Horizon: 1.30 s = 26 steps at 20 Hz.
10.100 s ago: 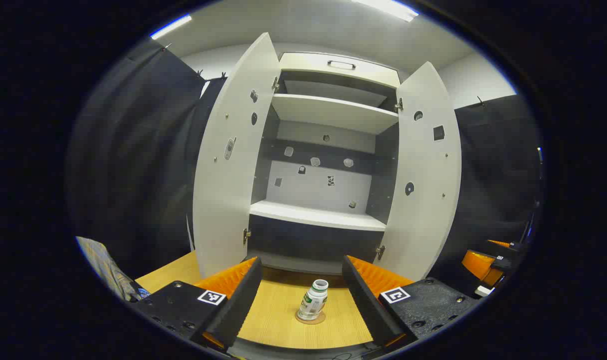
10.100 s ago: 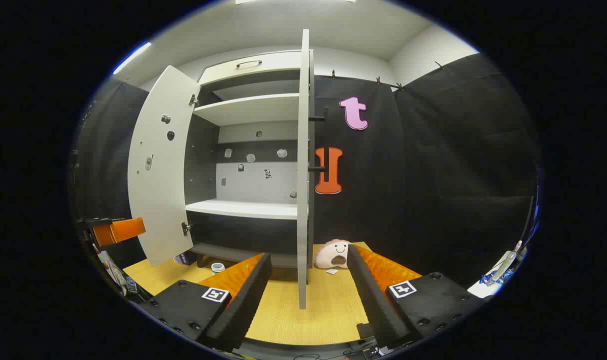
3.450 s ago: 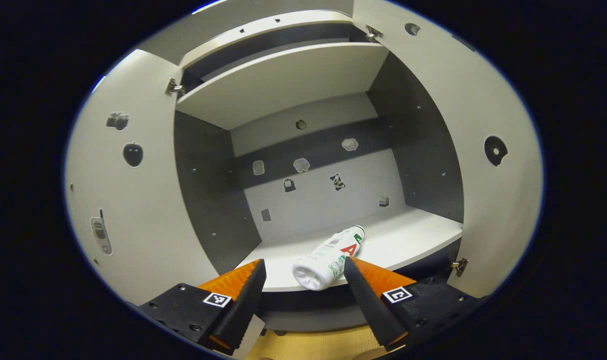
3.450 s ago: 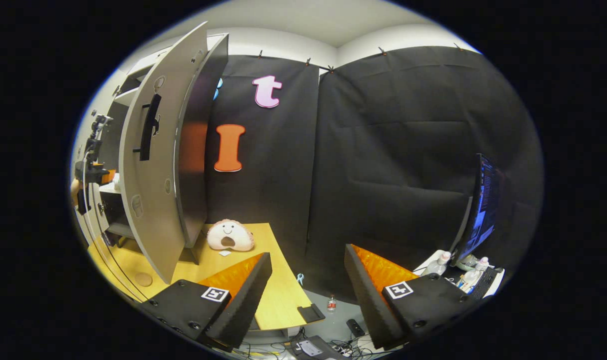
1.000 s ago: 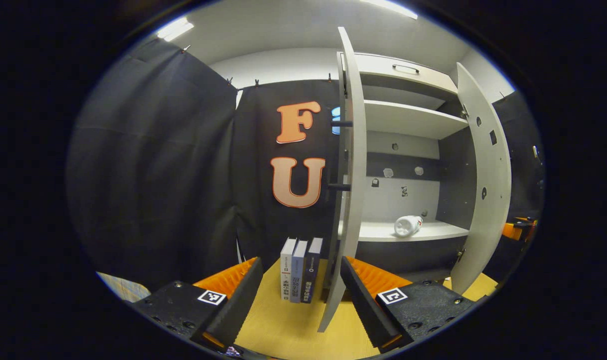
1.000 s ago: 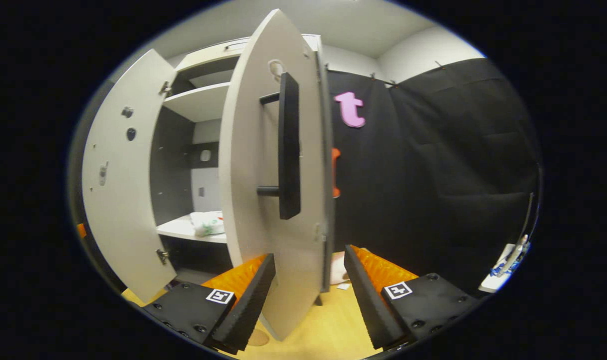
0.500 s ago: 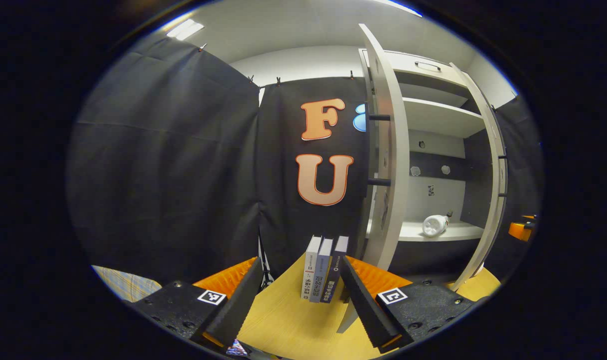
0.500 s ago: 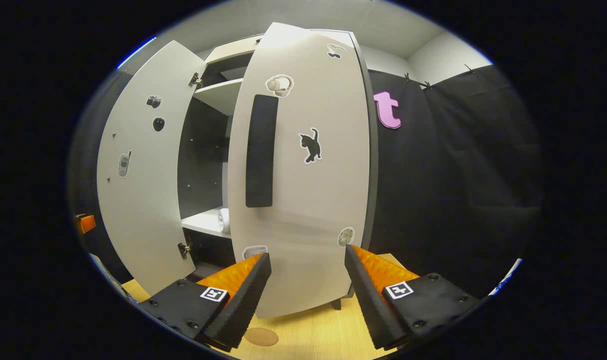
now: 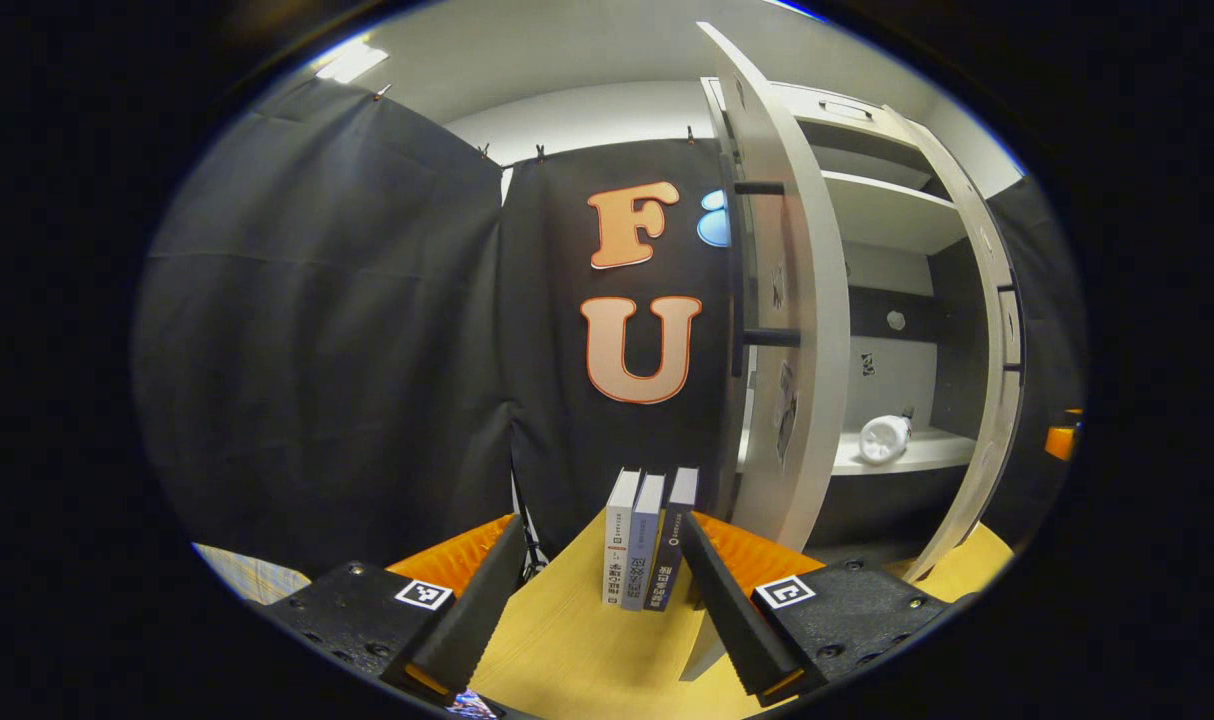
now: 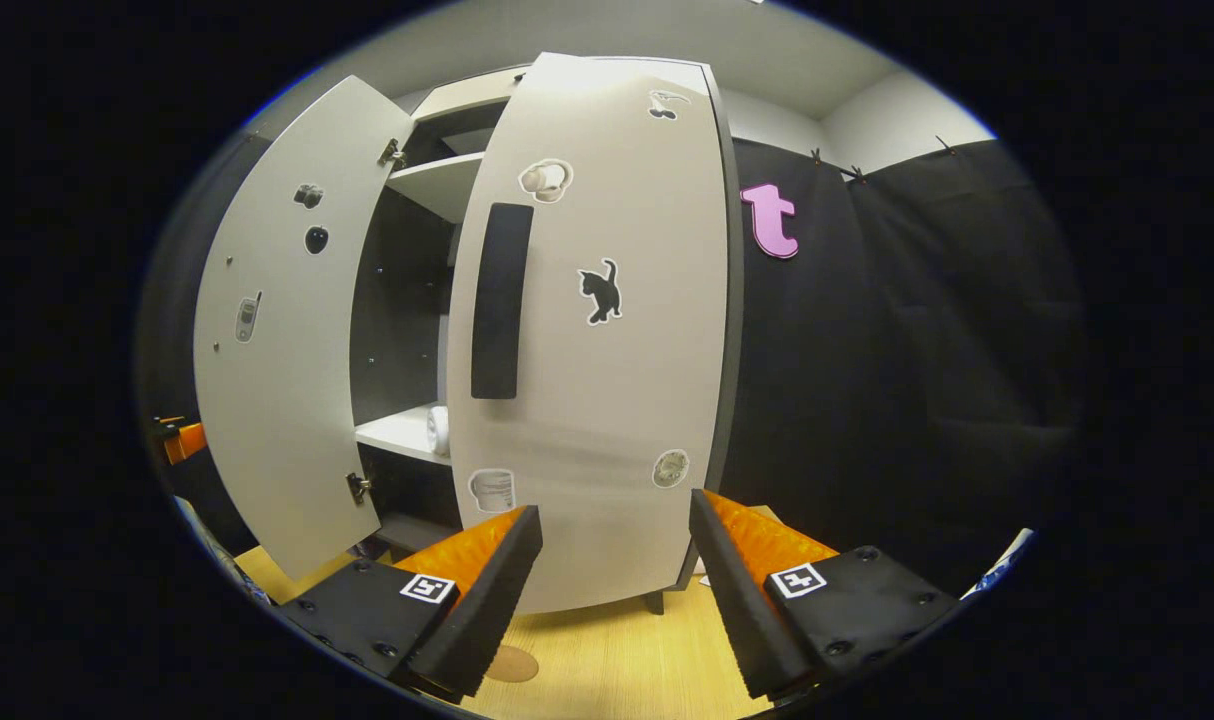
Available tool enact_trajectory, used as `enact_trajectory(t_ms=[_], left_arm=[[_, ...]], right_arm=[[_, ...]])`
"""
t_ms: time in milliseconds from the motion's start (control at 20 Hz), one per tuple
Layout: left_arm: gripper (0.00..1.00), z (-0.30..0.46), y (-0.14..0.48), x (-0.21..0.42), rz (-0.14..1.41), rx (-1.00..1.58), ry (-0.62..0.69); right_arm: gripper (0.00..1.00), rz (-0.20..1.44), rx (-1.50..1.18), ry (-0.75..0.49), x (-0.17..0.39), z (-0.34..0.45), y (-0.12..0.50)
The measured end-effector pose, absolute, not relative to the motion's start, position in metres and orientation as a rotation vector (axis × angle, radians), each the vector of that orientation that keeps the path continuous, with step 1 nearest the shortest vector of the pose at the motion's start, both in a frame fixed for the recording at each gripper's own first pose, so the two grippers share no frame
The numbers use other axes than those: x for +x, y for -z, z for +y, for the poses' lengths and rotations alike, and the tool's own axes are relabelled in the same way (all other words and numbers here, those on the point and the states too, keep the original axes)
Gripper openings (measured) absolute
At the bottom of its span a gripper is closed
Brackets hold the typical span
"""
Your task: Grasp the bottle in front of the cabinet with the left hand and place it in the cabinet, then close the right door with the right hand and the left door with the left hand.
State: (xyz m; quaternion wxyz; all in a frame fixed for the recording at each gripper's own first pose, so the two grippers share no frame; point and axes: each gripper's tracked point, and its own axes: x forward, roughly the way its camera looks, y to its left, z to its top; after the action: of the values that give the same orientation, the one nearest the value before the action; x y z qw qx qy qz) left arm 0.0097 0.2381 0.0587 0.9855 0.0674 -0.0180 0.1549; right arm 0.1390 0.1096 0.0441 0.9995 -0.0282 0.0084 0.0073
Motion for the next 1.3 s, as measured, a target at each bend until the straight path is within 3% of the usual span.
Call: enact_trajectory(t_ms=[150, 300, 600, 700, 800, 850, 1300], left_arm=[[0.93, 0.231, -0.048, 0.015, -0.014, 0.126, -0.283], [0.93, 0.219, -0.04, 0.018, 0.01, 0.121, -0.251], [0.92, 0.208, -0.037, 0.016, 0.005, 0.114, -0.242], [0.94, 0.198, -0.034, 0.016, 0.007, 0.105, -0.226], [0.94, 0.185, -0.031, 0.018, 0.013, 0.098, -0.2], [0.94, 0.176, -0.03, 0.019, 0.017, 0.094, -0.181], [0.92, 0.098, -0.023, 0.036, 0.038, 0.101, -0.04]], right_arm=[[0.94, 0.02, -0.06, -0.008, 0.134, 0.107, -0.043], [0.98, 0.015, -0.06, 0.004, 0.13, 0.103, -0.043], [0.94, 0.038, -0.026, 0.008, 0.125, 0.097, -0.035], [0.98, 0.033, -0.017, 0.004, 0.125, 0.098, -0.034], [0.94, 0.032, -0.011, 0.001, 0.125, 0.096, -0.031], [0.98, 0.034, -0.011, 0.001, 0.125, 0.094, -0.03], [0.98, 0.022, 0.005, 0.031, 0.121, 0.051, -0.03]])
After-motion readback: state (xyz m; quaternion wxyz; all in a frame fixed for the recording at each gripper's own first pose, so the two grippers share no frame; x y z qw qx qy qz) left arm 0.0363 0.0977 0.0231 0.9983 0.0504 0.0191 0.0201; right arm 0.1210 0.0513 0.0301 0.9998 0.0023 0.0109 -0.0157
